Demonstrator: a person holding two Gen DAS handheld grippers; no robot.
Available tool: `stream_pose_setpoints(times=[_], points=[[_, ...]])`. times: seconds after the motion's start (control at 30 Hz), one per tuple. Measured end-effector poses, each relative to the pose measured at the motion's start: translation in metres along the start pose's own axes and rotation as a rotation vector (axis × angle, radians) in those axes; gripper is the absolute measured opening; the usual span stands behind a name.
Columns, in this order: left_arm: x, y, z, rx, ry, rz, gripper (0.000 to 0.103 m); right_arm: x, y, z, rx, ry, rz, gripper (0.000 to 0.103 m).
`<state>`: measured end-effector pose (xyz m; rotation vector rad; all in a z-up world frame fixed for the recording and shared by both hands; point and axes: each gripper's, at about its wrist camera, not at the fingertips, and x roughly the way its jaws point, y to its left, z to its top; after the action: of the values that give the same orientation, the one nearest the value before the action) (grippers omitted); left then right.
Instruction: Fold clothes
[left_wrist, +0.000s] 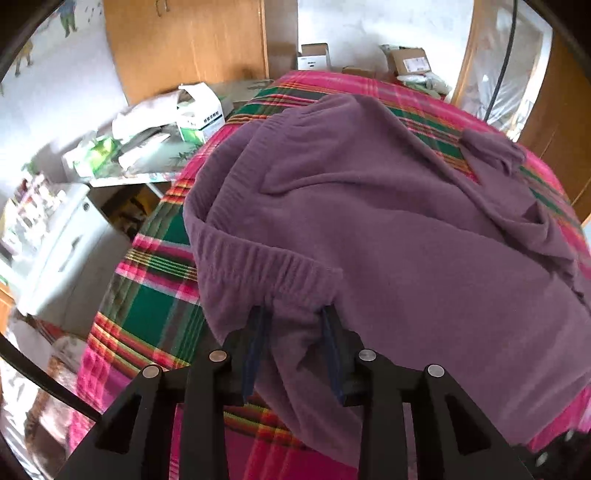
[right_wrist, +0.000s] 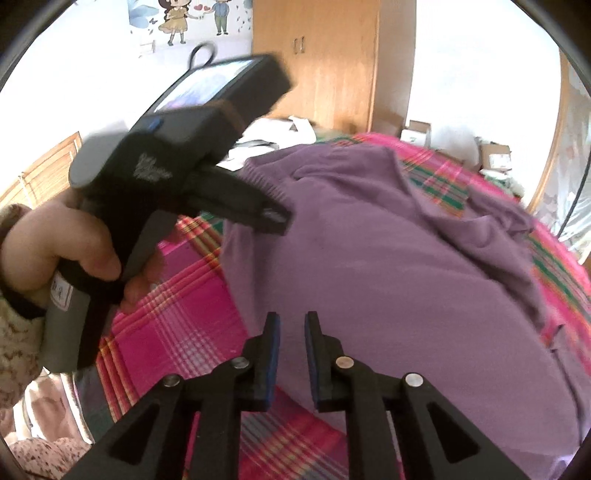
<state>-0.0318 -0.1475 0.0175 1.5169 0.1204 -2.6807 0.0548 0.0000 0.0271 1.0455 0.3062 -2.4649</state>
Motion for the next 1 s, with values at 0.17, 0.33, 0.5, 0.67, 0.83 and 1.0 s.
stream_pose_setpoints(times=[0.17, 0.33, 0.5, 0.67, 0.83, 1.0], points=[[-0.007, 0.021, -0.009, -0.091, -0.03, -0.073, 0.01, -0.014, -0.022, -0.006, 0.036, -0.026, -0.032, 0.014], [-0.018, 0.054, -0.014, -0.229, -0.066, -0.182, 0.009, -0.015, -0.032, -0.022, 0.026, 0.011, -0.018, 0.021], [-0.039, 0.075, -0.02, -0.292, -0.132, -0.218, 0.008, -0.024, -0.021, -0.031, -0.034, -0.021, 0.043, 0.032], [-0.045, 0.087, -0.027, -0.33, -0.148, -0.237, 0.005, -0.014, -0.012, -0.033, -0.127, -0.009, -0.05, 0.032], [-0.039, 0.094, -0.035, -0.349, -0.14, -0.245, 0.005, -0.002, -0.021, -0.037, -0.119, 0.033, -0.09, 0.033], [-0.032, 0.098, -0.042, -0.382, -0.11, -0.225, 0.006, 0.002, -0.029, -0.039, -0.083, 0.065, -0.064, 0.033]])
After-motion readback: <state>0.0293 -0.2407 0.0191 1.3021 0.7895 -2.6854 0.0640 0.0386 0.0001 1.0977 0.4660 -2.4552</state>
